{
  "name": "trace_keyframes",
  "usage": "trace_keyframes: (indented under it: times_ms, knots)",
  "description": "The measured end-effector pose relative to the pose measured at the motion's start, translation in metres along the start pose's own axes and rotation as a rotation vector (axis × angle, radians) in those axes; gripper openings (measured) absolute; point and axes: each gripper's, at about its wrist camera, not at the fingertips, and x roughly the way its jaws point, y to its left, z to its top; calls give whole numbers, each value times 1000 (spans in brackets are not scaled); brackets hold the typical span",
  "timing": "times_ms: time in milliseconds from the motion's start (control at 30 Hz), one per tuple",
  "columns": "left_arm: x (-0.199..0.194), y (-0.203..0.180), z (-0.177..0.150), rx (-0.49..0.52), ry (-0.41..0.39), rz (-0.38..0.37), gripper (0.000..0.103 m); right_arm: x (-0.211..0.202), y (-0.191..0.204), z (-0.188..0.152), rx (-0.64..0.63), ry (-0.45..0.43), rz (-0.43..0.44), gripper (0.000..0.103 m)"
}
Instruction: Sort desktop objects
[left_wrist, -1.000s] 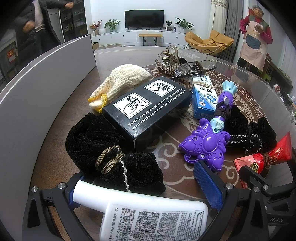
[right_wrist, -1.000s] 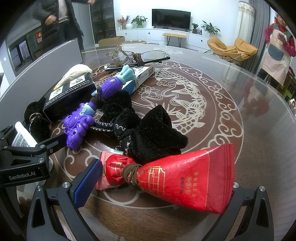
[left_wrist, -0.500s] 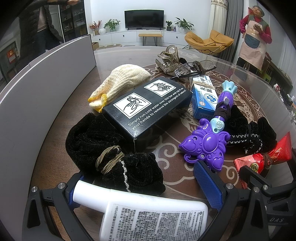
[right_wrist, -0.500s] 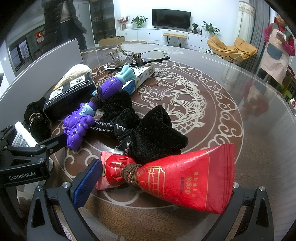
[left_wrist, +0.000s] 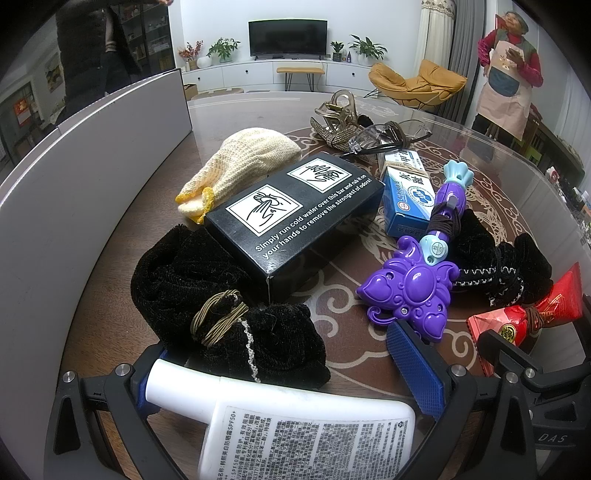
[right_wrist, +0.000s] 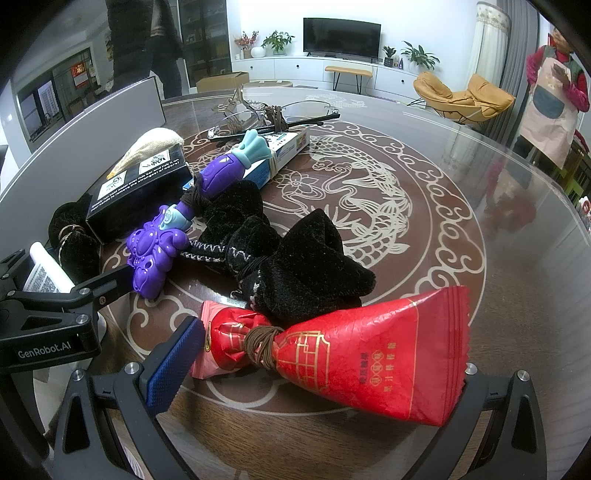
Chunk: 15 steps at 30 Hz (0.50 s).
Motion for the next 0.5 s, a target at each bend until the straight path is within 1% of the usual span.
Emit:
trace_keyframes:
  times_ms: [500]
  knots:
    - [0,0,-2,0,0,0,103,0,0,0,0,0,0,103]
